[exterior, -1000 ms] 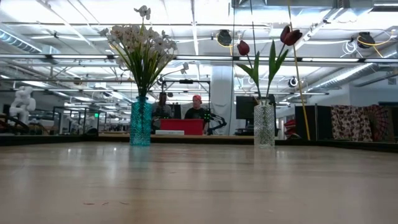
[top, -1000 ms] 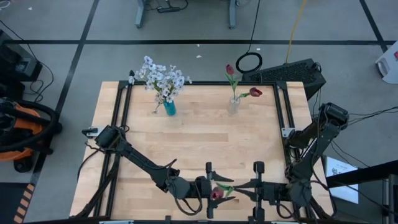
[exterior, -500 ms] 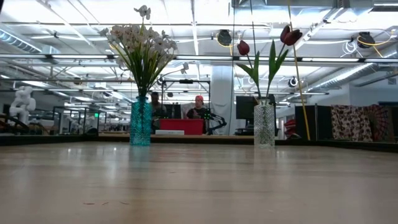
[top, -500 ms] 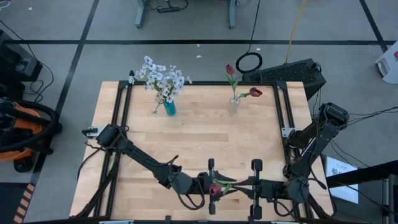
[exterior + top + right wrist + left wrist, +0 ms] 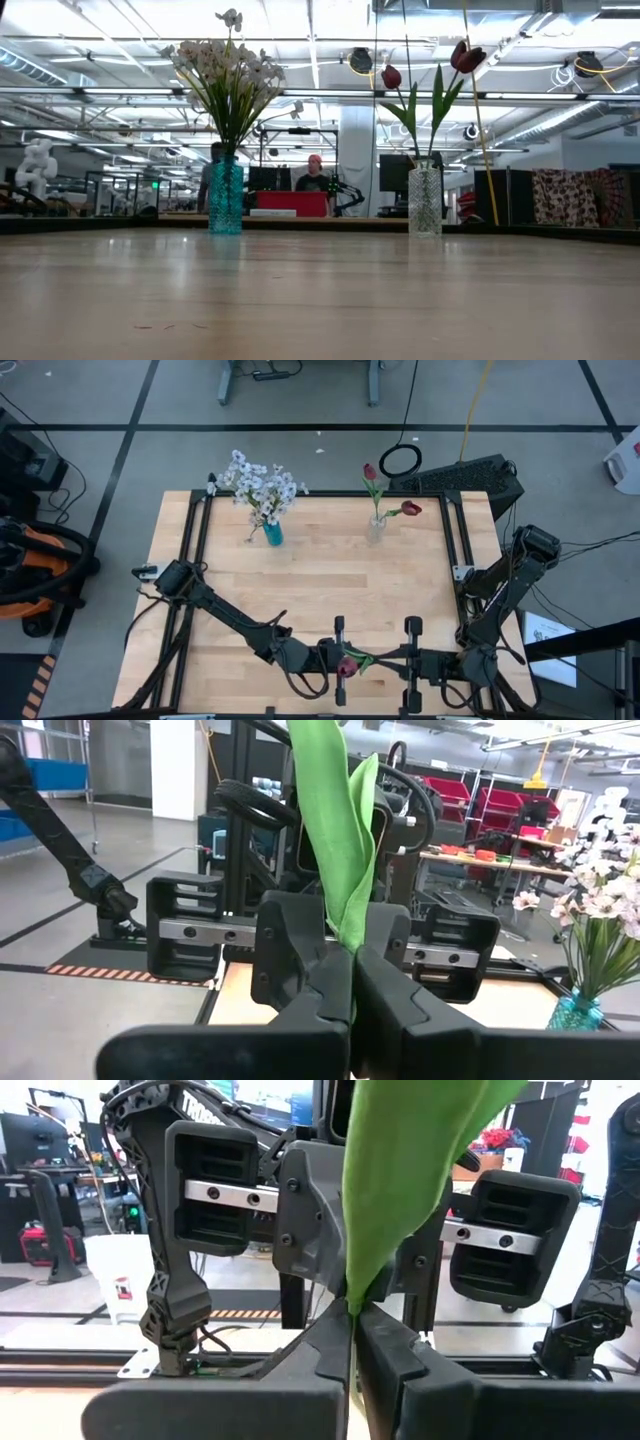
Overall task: Sort flowers into vase by color
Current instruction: Put the red tulip into the transparent vase
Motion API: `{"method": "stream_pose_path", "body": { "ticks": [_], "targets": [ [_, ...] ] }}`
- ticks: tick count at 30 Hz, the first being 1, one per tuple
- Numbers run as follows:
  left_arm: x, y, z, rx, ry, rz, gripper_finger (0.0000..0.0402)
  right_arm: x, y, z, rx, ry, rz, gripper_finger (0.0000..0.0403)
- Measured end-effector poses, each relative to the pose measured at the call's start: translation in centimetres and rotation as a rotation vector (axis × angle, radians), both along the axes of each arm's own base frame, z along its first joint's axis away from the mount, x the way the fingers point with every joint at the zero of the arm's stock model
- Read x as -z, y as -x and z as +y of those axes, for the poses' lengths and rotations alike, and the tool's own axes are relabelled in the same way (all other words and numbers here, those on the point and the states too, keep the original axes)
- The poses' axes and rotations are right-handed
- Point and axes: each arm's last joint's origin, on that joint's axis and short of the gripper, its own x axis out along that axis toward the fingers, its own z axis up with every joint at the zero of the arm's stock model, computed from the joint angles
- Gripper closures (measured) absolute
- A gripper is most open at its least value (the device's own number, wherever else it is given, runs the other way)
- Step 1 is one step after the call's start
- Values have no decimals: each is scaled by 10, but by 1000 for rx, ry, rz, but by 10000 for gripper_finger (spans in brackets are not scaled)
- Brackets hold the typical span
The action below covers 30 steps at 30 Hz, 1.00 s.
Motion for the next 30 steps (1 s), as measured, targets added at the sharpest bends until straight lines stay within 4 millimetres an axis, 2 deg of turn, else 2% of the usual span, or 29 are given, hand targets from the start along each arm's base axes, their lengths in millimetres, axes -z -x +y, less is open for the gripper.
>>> {"method": "stream_pose_path", "body": {
  "ticks": [3,6,10,16,20,25,30],
  "targets": [
    [1,0,0,0,-6,10,390,0,0,0,0,-3,3,401],
    [2,0,0,0,-14,23,395,0,0,0,3,-65,1,384],
    [4,0,0,-1,-23,38,396,-3,6,1,-1,-102,-8,333],
    [8,1,-1,-21,-58,96,397,-7,23,2,98,-41,11,250],
    [-1,7,3,-78,-68,117,398,-8,40,3,143,39,43,216],
    [-20,18,11,-163,-113,157,398,-5,59,-3,268,113,71,205],
    [-44,34,22,-235,-137,188,399,12,70,-19,234,81,129,222]
  ]
}}
